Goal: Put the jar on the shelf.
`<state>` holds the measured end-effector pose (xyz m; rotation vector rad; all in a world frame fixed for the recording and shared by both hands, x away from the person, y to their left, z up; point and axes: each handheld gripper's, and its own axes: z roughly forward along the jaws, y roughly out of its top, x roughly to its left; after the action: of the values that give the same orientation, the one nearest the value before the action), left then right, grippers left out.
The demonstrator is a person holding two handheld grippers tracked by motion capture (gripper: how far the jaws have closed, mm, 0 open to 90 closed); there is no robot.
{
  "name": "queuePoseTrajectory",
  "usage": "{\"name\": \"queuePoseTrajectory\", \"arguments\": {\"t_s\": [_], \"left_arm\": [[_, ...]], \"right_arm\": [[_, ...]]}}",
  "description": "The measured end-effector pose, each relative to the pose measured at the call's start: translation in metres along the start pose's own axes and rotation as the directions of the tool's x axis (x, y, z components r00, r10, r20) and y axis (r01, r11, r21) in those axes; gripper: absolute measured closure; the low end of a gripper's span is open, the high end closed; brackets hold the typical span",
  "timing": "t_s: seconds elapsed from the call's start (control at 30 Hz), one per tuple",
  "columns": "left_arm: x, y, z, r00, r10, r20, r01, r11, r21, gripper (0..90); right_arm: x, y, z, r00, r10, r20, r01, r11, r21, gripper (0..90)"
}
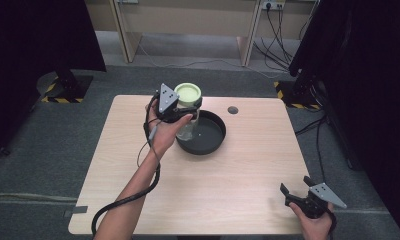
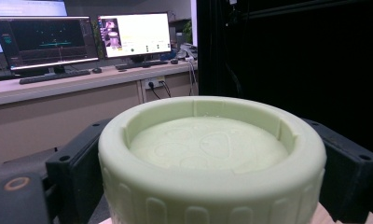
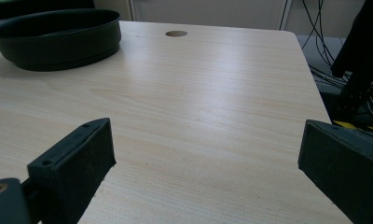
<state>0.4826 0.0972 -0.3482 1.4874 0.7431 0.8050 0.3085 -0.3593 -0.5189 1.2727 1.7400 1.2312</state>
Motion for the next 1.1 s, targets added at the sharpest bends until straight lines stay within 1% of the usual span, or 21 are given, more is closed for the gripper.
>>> {"name": "queuePoseTrajectory", "arguments": {"t_s": [0.33,1.1], "left_arm": [[-0.001,0.003,0.007,1.0,0.0,0.003,0.0,1.0,0.002,10.6],[-0.002,0.0,0.023,0.9999,-0.005,0.009,0.005,0.9998,0.018,10.6]], "right_arm": [[0.0,0.0,0.0,1.0,0.001,-0.001,-0.001,1.0,0.0,3.8],[0.0,0.0,0.0,1.0,-0.001,-0.003,0.001,1.0,-0.001,3.9]]}}
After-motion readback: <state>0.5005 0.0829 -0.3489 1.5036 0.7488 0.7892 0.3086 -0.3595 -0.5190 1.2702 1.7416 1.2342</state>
